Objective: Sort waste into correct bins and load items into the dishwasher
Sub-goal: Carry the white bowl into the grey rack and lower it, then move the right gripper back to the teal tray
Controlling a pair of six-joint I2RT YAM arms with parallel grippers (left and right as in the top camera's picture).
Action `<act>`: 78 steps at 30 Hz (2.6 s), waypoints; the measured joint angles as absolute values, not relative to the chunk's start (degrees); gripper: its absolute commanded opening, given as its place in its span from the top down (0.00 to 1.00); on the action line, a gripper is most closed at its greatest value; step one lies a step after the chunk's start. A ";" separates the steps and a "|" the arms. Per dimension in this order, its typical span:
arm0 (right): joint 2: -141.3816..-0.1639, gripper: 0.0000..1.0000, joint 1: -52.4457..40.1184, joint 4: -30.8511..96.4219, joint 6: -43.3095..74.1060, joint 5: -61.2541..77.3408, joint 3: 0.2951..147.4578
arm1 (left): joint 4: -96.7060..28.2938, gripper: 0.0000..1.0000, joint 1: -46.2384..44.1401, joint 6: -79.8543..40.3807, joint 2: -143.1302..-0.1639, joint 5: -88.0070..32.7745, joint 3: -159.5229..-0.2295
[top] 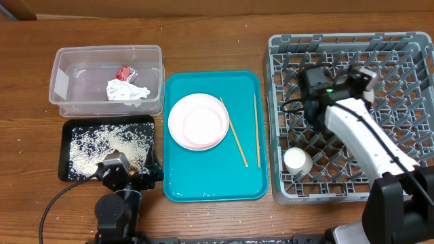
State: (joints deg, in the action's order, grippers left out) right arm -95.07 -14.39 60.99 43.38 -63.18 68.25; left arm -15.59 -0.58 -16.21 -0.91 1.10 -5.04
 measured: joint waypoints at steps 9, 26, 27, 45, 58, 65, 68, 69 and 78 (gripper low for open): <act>-96.51 0.96 -15.59 63.33 43.22 -68.69 68.25 | -15.62 0.00 -0.58 -16.21 -0.91 1.10 -5.04; -100.71 0.96 -16.19 63.13 43.09 -73.28 68.25 | -15.62 0.00 -0.58 -16.21 -0.91 1.10 -5.04; -100.90 0.96 -16.64 63.35 43.20 -73.65 68.25 | -15.62 0.00 -0.58 -16.21 -0.91 1.10 -5.04; -101.65 0.96 -15.75 63.70 43.33 -76.71 69.43 | -15.62 0.00 -0.58 -16.21 -0.91 1.10 -5.04; -101.65 0.96 -17.56 67.13 43.57 -73.17 70.19 | -15.59 0.00 -0.58 -16.21 -0.91 1.10 -5.04; -101.75 0.78 -20.03 74.02 47.79 -72.07 70.19 | -15.62 0.00 -0.58 -16.21 -0.91 1.10 -5.04; -101.80 0.62 -20.82 78.54 51.86 -70.24 70.28 | -15.62 0.00 -0.58 -16.21 -0.91 1.10 -5.04; -101.86 0.53 -21.06 80.18 53.12 -69.69 70.65 | -15.62 0.00 -0.58 -16.21 -0.91 1.10 -5.04; -102.08 0.20 -25.93 89.17 57.95 -61.23 86.91 | -15.62 0.00 -0.58 -16.21 -0.91 1.10 -4.99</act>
State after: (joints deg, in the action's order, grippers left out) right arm -102.08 -25.93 89.17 57.95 -61.23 86.91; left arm -15.62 -0.58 -16.21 -0.91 1.10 -4.99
